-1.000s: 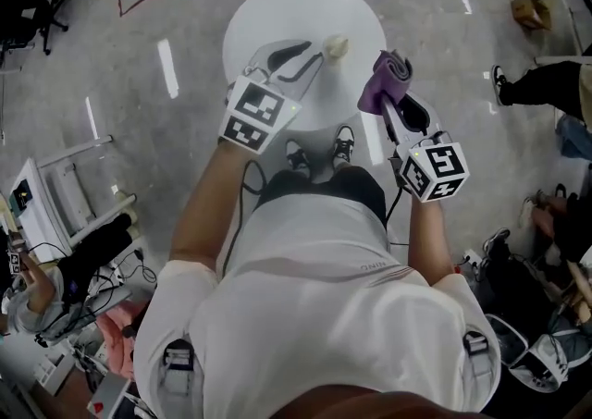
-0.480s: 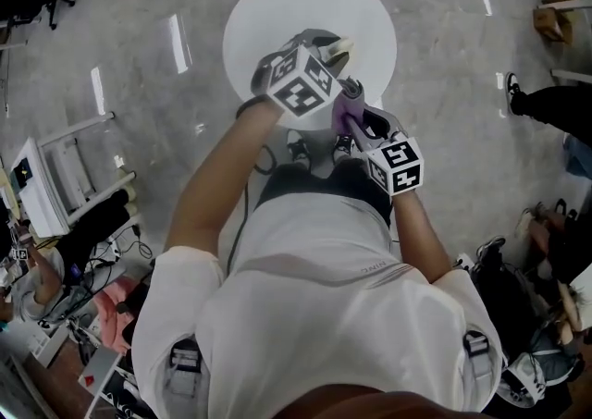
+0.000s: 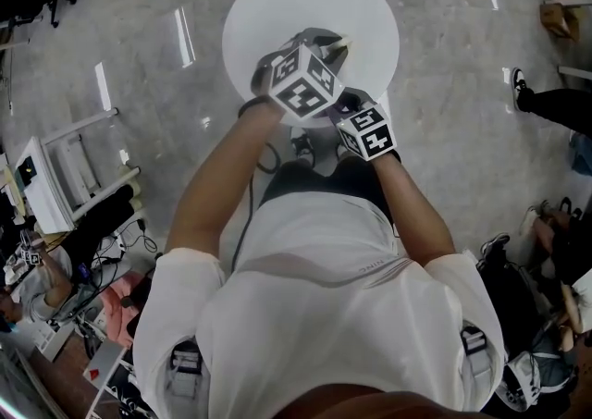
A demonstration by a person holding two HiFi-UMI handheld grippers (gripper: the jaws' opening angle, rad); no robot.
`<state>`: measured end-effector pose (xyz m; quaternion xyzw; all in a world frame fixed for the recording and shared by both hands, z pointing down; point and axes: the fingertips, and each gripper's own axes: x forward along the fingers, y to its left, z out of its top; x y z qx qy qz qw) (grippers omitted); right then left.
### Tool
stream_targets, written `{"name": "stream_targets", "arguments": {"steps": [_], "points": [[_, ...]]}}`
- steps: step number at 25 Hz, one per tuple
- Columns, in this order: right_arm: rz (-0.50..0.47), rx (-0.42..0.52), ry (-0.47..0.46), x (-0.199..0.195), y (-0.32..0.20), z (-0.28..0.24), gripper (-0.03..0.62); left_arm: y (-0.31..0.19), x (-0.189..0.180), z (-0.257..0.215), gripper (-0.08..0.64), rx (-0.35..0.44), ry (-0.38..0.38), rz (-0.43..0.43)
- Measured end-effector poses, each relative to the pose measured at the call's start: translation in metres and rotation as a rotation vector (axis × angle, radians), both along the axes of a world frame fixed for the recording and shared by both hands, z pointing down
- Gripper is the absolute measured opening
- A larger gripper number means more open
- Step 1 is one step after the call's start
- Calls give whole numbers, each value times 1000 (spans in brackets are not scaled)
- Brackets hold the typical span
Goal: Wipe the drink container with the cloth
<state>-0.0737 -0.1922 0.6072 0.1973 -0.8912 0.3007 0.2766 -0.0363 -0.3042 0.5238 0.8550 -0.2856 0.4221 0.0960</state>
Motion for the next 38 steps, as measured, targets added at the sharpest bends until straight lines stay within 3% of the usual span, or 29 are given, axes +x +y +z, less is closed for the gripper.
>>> {"name": "stream_targets", "arguments": {"steps": [4,10,21,27,32,38], "points": [[-25,37,-32,-21,-14,-8,97,1,0,2,61,-21,13,-12],[79,20,-84,-19,-50,-14,97,-1,3,3,57,-37,-22,3],[355,-245,-303,-8,-73,3,97,-5,2,4,57,-54,4,-8],[420,-363,-171,-10,-67,49,98,-4,-3,5,57,-55,5,-6],[445,-512,-161,-14,-62,62,97,-9,-3,3,57,-53,2,-4],[539,-603,-125,0,-50,71,98,-3,4,3,58,-57,13,5]]}}
